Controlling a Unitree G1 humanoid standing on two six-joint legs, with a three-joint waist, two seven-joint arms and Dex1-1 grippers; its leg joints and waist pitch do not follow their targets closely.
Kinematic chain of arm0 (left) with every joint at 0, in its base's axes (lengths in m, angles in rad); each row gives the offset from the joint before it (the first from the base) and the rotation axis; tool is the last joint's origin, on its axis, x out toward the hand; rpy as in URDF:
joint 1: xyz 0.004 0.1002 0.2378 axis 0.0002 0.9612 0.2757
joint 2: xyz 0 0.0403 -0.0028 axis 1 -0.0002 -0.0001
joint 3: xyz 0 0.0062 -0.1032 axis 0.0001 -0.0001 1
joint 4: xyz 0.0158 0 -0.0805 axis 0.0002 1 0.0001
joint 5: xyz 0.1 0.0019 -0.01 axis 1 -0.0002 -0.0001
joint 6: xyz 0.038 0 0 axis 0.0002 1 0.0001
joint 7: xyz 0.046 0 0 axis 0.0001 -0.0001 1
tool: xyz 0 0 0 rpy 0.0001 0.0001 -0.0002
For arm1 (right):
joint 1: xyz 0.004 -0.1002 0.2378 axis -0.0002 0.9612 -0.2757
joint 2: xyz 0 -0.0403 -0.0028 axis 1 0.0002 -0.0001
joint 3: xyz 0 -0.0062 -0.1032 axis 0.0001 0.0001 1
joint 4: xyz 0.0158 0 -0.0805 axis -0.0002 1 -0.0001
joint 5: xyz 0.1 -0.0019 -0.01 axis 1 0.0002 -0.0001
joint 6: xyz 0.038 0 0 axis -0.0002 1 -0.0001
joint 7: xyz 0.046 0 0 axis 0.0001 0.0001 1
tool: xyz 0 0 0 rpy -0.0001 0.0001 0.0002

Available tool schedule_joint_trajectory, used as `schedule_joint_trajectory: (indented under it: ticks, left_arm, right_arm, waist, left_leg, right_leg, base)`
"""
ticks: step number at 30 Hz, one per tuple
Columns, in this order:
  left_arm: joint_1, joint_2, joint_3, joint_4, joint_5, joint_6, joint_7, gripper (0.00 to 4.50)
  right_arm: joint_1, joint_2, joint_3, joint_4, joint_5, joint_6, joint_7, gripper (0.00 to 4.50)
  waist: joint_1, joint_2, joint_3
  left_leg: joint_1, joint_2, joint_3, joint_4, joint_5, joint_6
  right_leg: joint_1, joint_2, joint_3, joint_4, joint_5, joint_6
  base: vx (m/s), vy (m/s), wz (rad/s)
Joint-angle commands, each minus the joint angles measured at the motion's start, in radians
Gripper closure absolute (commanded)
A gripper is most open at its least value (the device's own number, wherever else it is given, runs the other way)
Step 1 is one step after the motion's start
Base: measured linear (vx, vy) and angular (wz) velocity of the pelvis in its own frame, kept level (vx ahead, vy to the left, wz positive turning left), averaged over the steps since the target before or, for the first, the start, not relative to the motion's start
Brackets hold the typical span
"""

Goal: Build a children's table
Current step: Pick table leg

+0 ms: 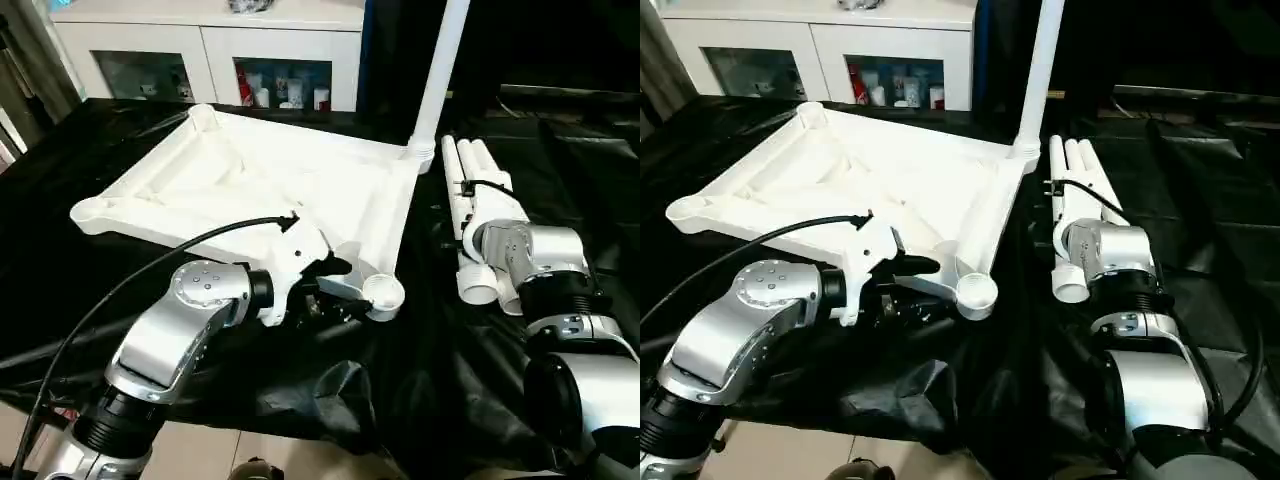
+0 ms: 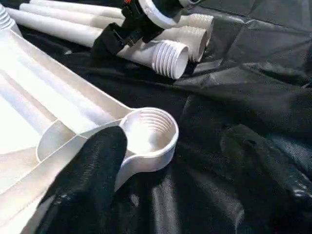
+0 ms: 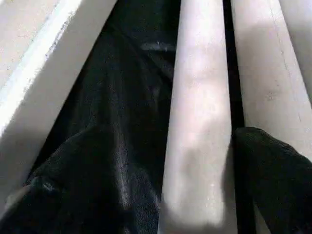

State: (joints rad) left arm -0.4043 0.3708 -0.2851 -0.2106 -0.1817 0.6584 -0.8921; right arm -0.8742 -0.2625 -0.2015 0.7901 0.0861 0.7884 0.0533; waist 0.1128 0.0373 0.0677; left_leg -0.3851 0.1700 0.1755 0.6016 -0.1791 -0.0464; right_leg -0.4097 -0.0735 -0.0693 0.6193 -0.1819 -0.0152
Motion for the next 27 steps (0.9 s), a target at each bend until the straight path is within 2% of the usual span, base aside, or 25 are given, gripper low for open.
schedule_joint_trajectory:
  ticks: [1, 8, 9, 10, 14, 16, 19, 20, 24, 27]
  left_arm:
    - [0.000, 0.017, -0.013, -0.035, -0.019, 0.024, -0.019, 0.67]
    - [-0.001, 0.022, -0.021, -0.038, -0.024, 0.025, -0.013, 0.12]
    - [-0.001, 0.023, -0.020, -0.039, -0.025, 0.025, -0.013, 0.07]
    - [-0.001, 0.025, -0.020, -0.042, -0.028, 0.028, -0.015, 0.03]
    - [0.001, 0.028, -0.020, -0.047, -0.031, 0.030, -0.017, 0.03]
    - [0.001, 0.033, -0.023, -0.051, -0.037, 0.031, -0.017, 0.00]
    - [-0.001, 0.033, -0.025, -0.053, -0.039, 0.033, -0.017, 0.00]
    - [-0.003, 0.033, -0.026, -0.054, -0.040, 0.033, -0.018, 0.00]
    - [-0.008, 0.035, -0.027, -0.053, -0.040, 0.033, -0.019, 0.00]
    - [-0.010, 0.038, -0.031, -0.050, -0.040, 0.029, -0.017, 0.00]
  right_arm:
    - [-0.022, -0.010, -0.016, 0.010, 0.018, 0.028, 0.006, 0.00]
    - [-0.028, 0.001, -0.021, 0.052, 0.051, 0.075, 0.059, 0.00]
    - [-0.028, 0.003, -0.025, 0.056, 0.055, 0.077, 0.062, 0.00]
    - [-0.028, 0.008, -0.029, 0.057, 0.063, 0.080, 0.069, 0.00]
    - [-0.028, 0.014, -0.033, 0.056, 0.072, 0.088, 0.079, 0.00]
    - [-0.029, 0.021, -0.033, 0.062, 0.075, 0.093, 0.085, 0.29]
    - [-0.031, 0.022, -0.030, 0.074, 0.076, 0.092, 0.085, 0.48]
    - [-0.032, 0.021, -0.030, 0.078, 0.077, 0.091, 0.082, 0.70]
    - [-0.031, 0.022, -0.035, 0.084, 0.074, 0.092, 0.077, 0.99]
    - [-0.028, 0.018, -0.043, 0.089, 0.080, 0.091, 0.065, 1.26]
  waist:
    - [0.002, -0.004, -0.084]
    - [0.003, -0.008, -0.082]
    - [0.004, -0.008, -0.081]
    - [0.004, -0.013, -0.080]
    - [0.004, -0.010, -0.080]
    - [0.004, -0.012, -0.080]
    - [0.004, -0.012, -0.081]
    - [0.005, -0.012, -0.081]
    - [0.004, -0.013, -0.081]
    - [0.004, -0.010, -0.081]
  left_leg:
    - [0.016, 0.045, -0.015, -0.062, -0.117, -0.016]
    - [0.014, 0.044, -0.014, -0.061, -0.131, -0.012]
    - [0.015, 0.045, -0.015, -0.062, -0.139, -0.014]
    - [0.015, 0.045, -0.014, -0.062, -0.142, -0.016]
    - [0.015, 0.045, -0.016, -0.063, -0.151, -0.021]
    - [0.015, 0.045, -0.016, -0.063, -0.151, -0.022]
    - [0.016, 0.045, -0.015, -0.063, -0.148, -0.022]
    - [0.016, 0.045, -0.015, -0.063, -0.147, -0.022]
    - [0.014, 0.044, -0.016, -0.063, -0.145, -0.023]
    - [0.016, 0.044, -0.016, -0.063, -0.156, -0.028]
  right_leg:
    - [0.060, -0.069, 0.048, -0.055, -0.091, -0.219]
    - [0.061, -0.070, 0.048, -0.058, -0.124, -0.224]
    - [0.059, -0.070, 0.048, -0.059, -0.139, -0.220]
    - [0.060, -0.071, 0.048, -0.060, -0.150, -0.216]
    - [0.058, -0.071, 0.048, -0.061, -0.173, -0.208]
    - [0.058, -0.072, 0.048, -0.060, -0.172, -0.207]
    - [0.056, -0.071, 0.048, -0.060, -0.173, -0.209]
    - [0.056, -0.071, 0.048, -0.060, -0.173, -0.209]
    - [0.057, -0.071, 0.047, -0.059, -0.175, -0.204]
    - [0.055, -0.071, 0.048, -0.061, -0.186, -0.201]
  base:
    - [0.000, 0.000, 0.00]
    - [0.000, 0.000, 0.00]
    - [0.000, 0.000, 0.00]
    - [0.000, 0.000, 0.00]
    - [0.000, 0.000, 0.00]
    - [0.000, 0.000, 0.00]
    - [0.000, 0.000, 0.00]
    - [0.000, 0.000, 0.00]
    - [0.000, 0.000, 0.00]
    - [0.000, 0.000, 0.00]
